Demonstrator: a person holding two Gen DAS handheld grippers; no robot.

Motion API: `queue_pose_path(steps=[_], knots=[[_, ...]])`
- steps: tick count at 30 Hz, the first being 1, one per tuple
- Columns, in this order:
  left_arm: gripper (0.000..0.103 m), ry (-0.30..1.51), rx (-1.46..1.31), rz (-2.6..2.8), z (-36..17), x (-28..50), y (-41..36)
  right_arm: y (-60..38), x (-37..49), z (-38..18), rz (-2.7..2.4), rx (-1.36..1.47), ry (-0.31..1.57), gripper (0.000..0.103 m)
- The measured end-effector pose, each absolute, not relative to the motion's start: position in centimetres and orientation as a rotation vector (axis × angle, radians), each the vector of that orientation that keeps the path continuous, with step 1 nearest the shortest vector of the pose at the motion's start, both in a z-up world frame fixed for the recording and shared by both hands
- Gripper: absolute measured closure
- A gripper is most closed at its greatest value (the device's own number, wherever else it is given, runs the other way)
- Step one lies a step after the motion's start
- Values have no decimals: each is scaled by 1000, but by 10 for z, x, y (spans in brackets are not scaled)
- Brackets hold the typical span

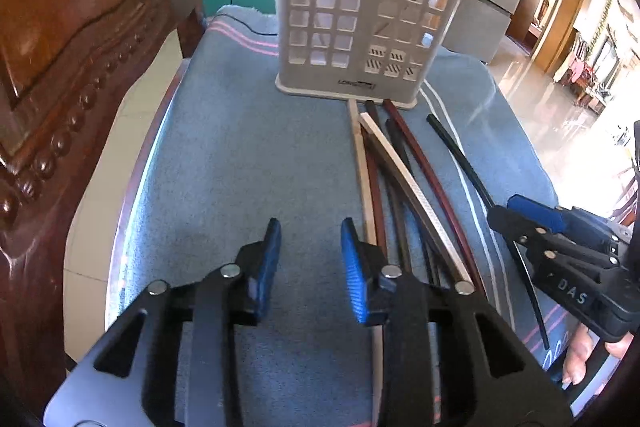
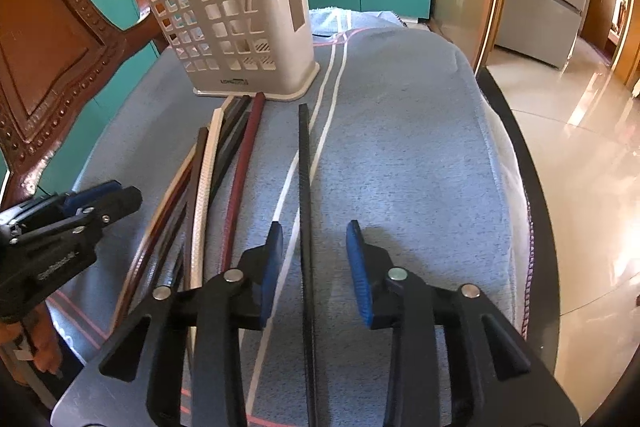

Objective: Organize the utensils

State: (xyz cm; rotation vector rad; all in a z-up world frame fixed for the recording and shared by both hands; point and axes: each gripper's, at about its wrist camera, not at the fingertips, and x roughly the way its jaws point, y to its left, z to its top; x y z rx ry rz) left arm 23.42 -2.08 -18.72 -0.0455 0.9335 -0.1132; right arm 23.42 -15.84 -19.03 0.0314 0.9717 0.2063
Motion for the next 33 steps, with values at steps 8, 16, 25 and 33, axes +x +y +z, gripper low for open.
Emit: queue_pose_path(steps=[8, 16, 25, 33], knots=[[68, 965, 2, -108, -197, 238, -31, -155, 234, -192, 194, 10, 968, 65], [95, 964, 11, -83, -197, 240, -29, -157, 235, -192, 193, 12, 967, 65], [102, 966, -57, -89, -193, 232, -4, -160, 237, -192, 236, 62, 983, 97], [102, 945, -144, -125, -186, 230, 10, -176, 241, -182, 204, 150, 957, 97]])
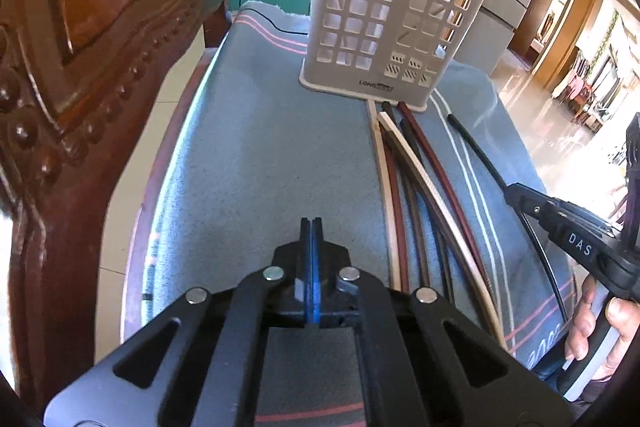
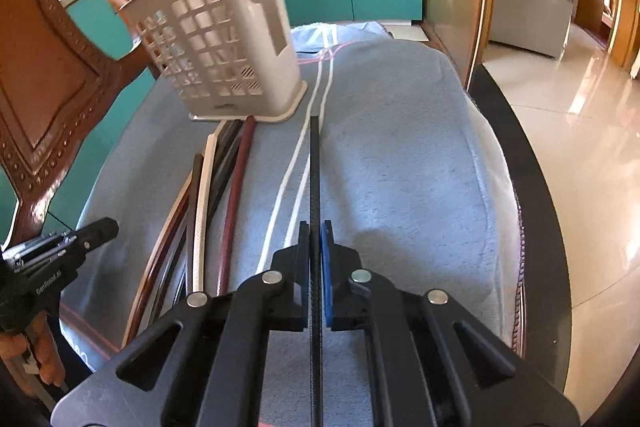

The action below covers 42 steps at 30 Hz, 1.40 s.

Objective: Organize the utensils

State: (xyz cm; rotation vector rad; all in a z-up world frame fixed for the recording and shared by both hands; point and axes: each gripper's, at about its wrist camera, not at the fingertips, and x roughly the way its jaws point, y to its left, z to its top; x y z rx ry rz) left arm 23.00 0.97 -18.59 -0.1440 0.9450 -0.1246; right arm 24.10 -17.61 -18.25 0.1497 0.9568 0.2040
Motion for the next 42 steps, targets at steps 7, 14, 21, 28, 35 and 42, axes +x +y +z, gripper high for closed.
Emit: queue_pose_path(steps=[7, 14, 21, 28, 35, 42], knots=[[97, 983, -143, -225, -193, 241, -22, -173, 242, -183, 222, 156, 963, 91], [85, 978, -142, -234, -195, 247, -36, -174, 242, -185, 233, 156, 976, 87], [73, 971, -81, -239, -197, 246, -51, -172, 243, -185, 236, 157, 980, 85], [88, 986, -127, -204, -199, 250, -34, -174, 243, -188, 221, 146, 990, 84], [97, 1009, -56, -171, -194, 234, -35, -170, 244, -188, 234, 136, 998, 79], [90, 1061, -52, -177, -191, 254, -26, -148, 264, -184, 206, -18, 989, 67]])
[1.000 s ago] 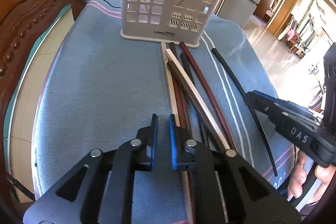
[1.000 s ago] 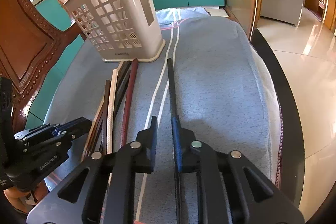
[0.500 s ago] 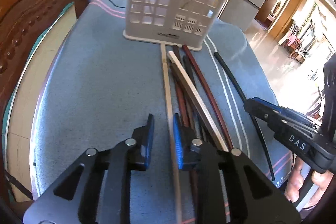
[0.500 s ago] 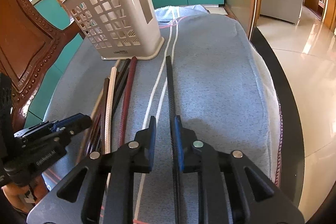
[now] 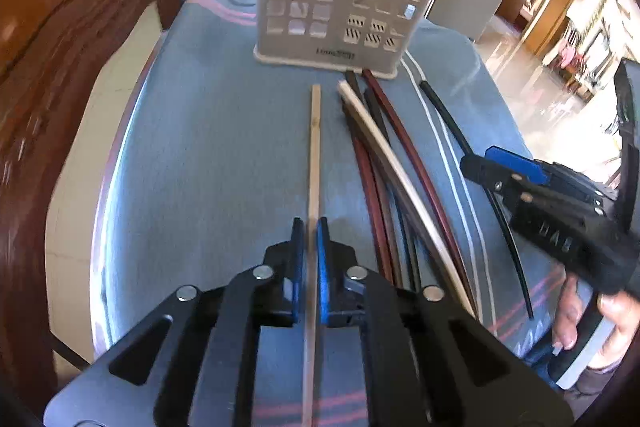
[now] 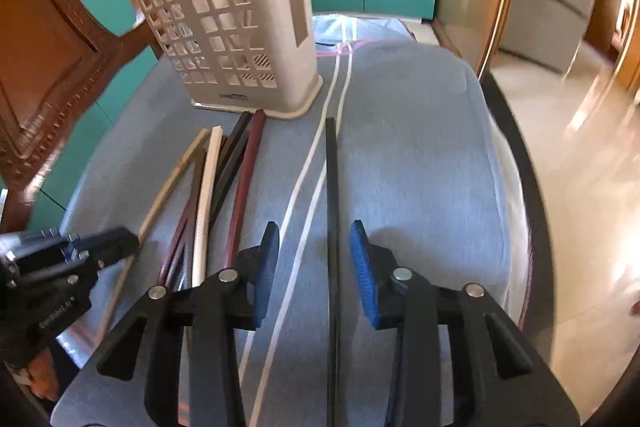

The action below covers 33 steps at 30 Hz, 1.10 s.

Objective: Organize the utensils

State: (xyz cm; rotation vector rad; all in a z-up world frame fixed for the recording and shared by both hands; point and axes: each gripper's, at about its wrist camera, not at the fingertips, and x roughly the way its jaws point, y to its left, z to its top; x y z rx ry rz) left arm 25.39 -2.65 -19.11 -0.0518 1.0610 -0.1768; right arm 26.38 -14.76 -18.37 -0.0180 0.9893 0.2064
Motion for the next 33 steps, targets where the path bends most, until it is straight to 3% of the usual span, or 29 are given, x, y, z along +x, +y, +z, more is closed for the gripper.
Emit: queue_pose_path(steps=[8, 10, 11, 12, 13, 14, 15, 20, 23, 33], knots=[[63, 1084, 117, -94, -196, 318, -51, -143, 299, -192, 179, -52, 1060, 66], [61, 1105, 48, -105, -196, 324, -42, -143, 304, -191, 186, -59, 1069, 67], [62, 1105, 40, -110, -196, 326, -39, -143, 305, -191, 186, -64, 1067, 69], [62, 1098, 50, -112, -196, 325, -39, -143, 305, -191, 183, -69, 1064, 80], [70, 1090, 45, -102, -196, 324, -37, -145, 305, -190, 193, -52, 1064, 95], [91, 1078, 38, -90, -195, 321, -35, -145, 305, -190, 212, -25, 1068, 96], [95, 1066, 28, -99, -195, 319, -33, -145, 305, -191, 224, -10, 1071, 96], [96, 1023, 2, -106, -193, 305, -24, -148, 288, -177, 235, -2, 987, 97], [96, 957, -2, -92, -176, 285, -16, -161, 264, -142, 243, 40, 866, 97], [96, 593, -16, -155, -32, 199, 0, -196, 196, -8, 349, 165, 530, 97]])
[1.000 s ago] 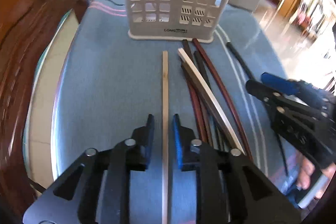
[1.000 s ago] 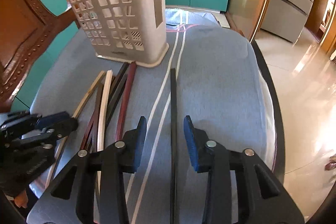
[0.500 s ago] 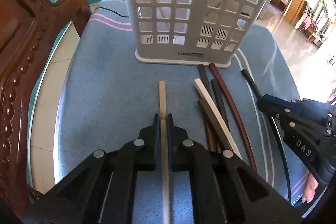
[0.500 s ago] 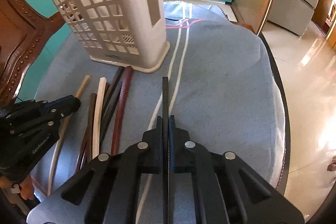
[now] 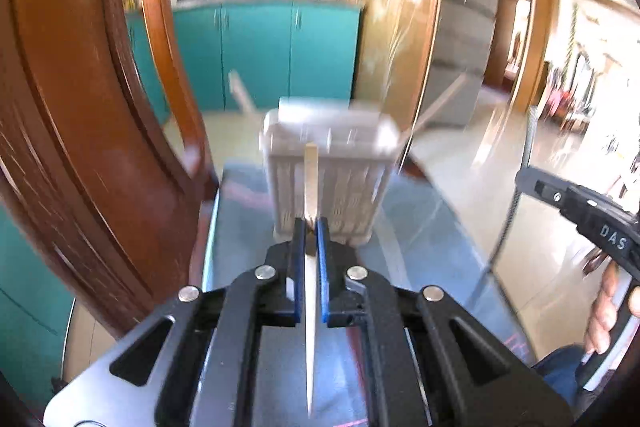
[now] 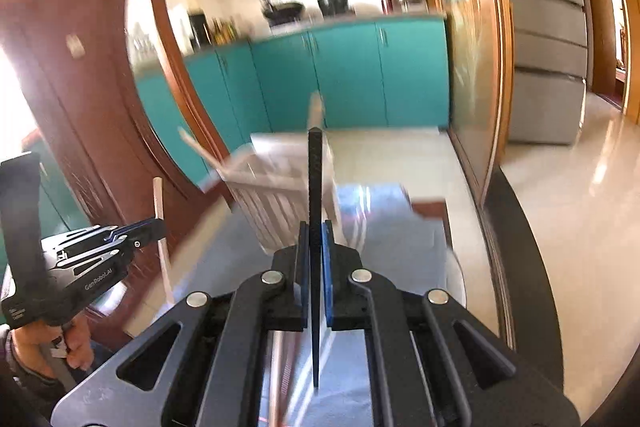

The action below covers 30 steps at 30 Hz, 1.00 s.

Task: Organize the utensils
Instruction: 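Lift both chopsticks over the white basket and open both tools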

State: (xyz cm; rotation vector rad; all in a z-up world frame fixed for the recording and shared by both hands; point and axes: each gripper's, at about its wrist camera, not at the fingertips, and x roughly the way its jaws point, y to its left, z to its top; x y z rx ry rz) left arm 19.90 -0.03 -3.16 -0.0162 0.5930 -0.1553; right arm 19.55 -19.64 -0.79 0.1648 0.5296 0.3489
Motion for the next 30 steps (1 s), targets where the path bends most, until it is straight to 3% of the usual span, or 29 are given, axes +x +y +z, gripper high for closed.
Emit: queue_pose_path(steps=[8, 14, 18, 26, 30], knots=[[96, 341, -145, -167, 76, 206, 22, -208, 218, 84, 402, 278, 299, 97], [96, 164, -238, -68, 111, 233, 24, -198, 254, 103, 319, 339, 185, 97], [96, 113, -233, 11, 88, 279, 20, -175, 291, 70, 246, 248, 255, 97], [96, 269, -169, 23, 18, 323, 6, -154, 301, 18, 266, 126, 333, 96], [95, 270, -137, -10, 10, 305, -2, -153, 276, 24, 270, 106, 282, 82]])
